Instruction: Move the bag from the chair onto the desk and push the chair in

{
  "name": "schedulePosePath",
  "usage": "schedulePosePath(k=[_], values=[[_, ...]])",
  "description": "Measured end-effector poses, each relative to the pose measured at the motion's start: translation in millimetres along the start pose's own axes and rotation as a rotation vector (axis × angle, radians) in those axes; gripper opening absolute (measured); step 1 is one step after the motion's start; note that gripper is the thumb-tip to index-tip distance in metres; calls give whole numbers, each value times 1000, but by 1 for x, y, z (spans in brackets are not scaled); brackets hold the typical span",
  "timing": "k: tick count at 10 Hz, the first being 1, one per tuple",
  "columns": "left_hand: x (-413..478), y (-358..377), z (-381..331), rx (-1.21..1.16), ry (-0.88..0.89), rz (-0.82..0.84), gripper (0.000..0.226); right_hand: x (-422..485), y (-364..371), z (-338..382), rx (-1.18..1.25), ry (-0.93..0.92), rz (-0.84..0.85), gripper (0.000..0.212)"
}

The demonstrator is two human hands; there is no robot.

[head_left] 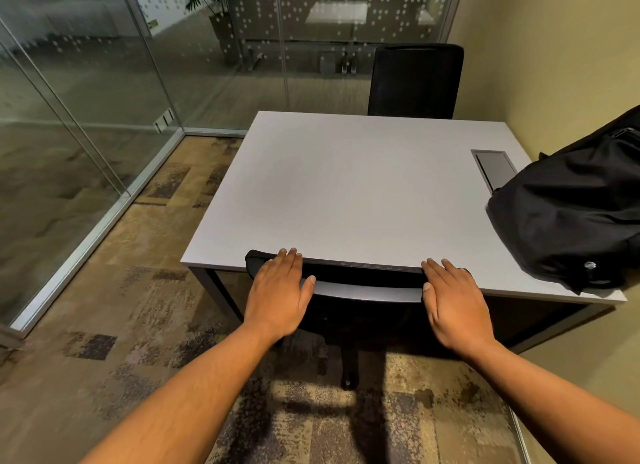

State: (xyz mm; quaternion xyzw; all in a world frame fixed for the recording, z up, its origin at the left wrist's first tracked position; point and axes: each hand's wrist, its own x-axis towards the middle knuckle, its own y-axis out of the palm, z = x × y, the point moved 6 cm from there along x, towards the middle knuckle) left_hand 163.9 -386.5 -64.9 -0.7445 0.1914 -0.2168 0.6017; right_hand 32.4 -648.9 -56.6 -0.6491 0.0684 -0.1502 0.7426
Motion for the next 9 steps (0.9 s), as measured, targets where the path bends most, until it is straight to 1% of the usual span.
schedulePosePath(k=[2,4,6,7,9], values=[[0,-2,-2,-12,-23,26,66,1,-3,5,-13,12,20,62],[1,-6,-3,-19,-47,52,65,2,-4,4,-19,-12,54,54],[1,-8,-10,22,-80,63,61,4,-9,10,-9,-71,115,54],[3,-10,-15,24,-76,68,61,6,-15,12,31,-67,116,54],[15,-28,-22,23,-54,5,60,18,-28,21,61,-75,49,53]])
